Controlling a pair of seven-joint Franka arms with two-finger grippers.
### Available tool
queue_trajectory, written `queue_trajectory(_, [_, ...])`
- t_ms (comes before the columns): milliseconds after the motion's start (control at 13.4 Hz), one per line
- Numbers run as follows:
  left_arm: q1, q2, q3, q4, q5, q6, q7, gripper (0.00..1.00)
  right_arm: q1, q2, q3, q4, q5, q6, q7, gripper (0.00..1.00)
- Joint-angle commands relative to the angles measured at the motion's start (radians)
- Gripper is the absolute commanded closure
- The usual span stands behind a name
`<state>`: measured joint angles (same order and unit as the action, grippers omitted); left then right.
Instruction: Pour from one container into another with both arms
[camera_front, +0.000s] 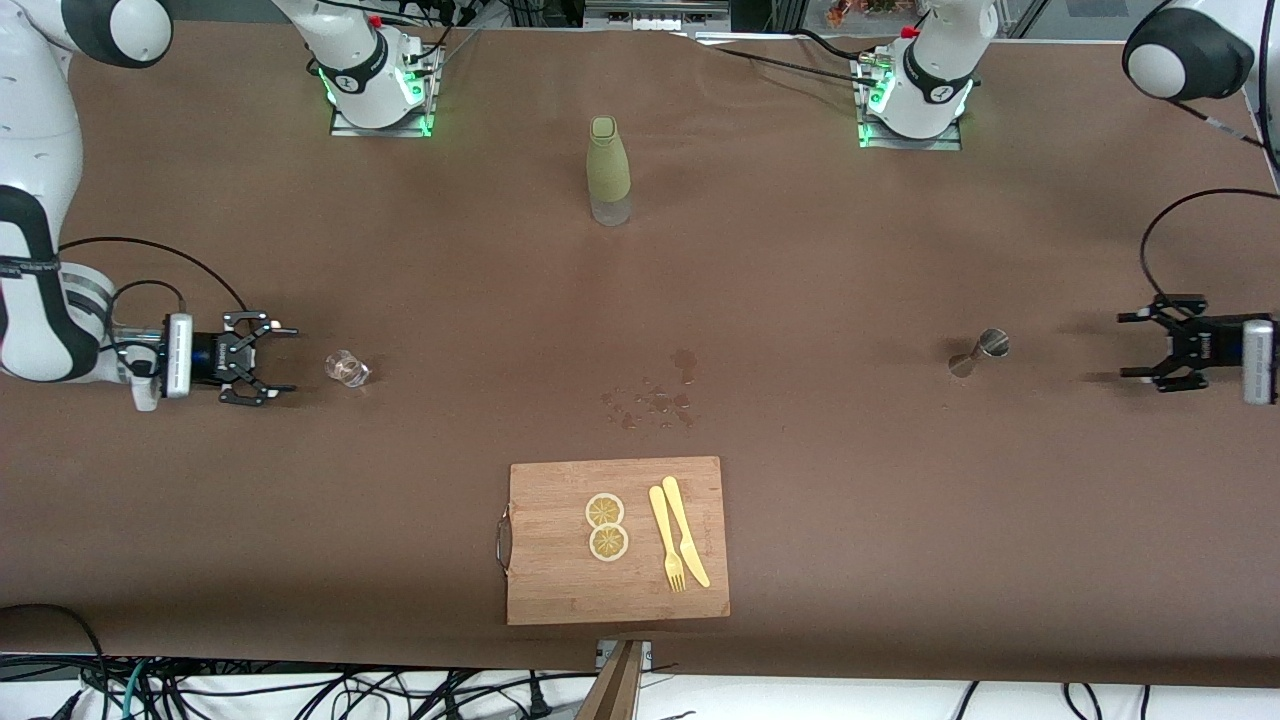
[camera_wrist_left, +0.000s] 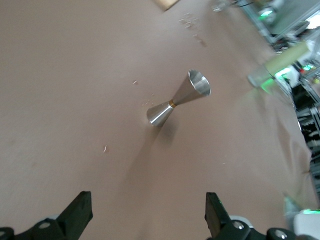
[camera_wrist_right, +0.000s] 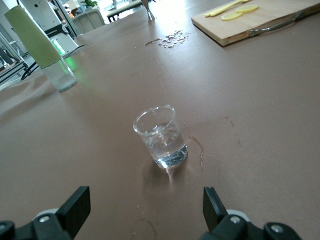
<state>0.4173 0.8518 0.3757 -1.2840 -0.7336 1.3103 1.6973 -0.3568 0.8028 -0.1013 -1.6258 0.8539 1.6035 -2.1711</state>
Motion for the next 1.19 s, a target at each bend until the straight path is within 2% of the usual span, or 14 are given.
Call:
queue_trajectory(0, [-0.054, -0.045, 0.0, 0.029, 0.075, -0.009, -0.267, 0.0, -0.001, -0.103, 0.006, 0.007, -0.094, -0.016, 0.224, 0.0])
queue_trajectory(224, [-0.124, -0.121, -0.014, 0.029, 0.092, -0.003, -0.586, 0.0, 0.01, -0.213, 0.014, 0.009, -0.183, -0.031, 0.495, 0.0])
queue_trajectory(522, [-0.244, -0.241, -0.05, 0.038, 0.218, 0.009, -0.9, 0.0, 0.047, -0.344, 0.014, 0.023, -0.301, -0.033, 0.796, 0.0])
queue_trajectory(672, [-0.3, -0.282, -0.079, 0.073, 0.308, 0.015, -1.02, 0.0, 0.077, -0.407, 0.015, 0.024, -0.389, -0.068, 0.954, 0.0])
queue_trajectory(821, [-0.354, -0.333, -0.112, 0.081, 0.423, 0.027, -1.048, 0.0, 0.107, -0.483, 0.022, 0.035, -0.481, -0.076, 1.109, 0.0])
queue_trajectory(1045, [-0.403, -0.44, -0.152, 0.074, 0.6, 0.151, -1.042, 0.0, 0.179, -0.56, 0.026, 0.067, -0.611, -0.167, 1.397, 0.0])
queue_trajectory(1119, [-0.404, -0.462, -0.156, 0.071, 0.605, 0.176, -1.05, 0.0, 0.182, -0.574, 0.026, 0.082, -0.633, -0.192, 1.444, 0.0])
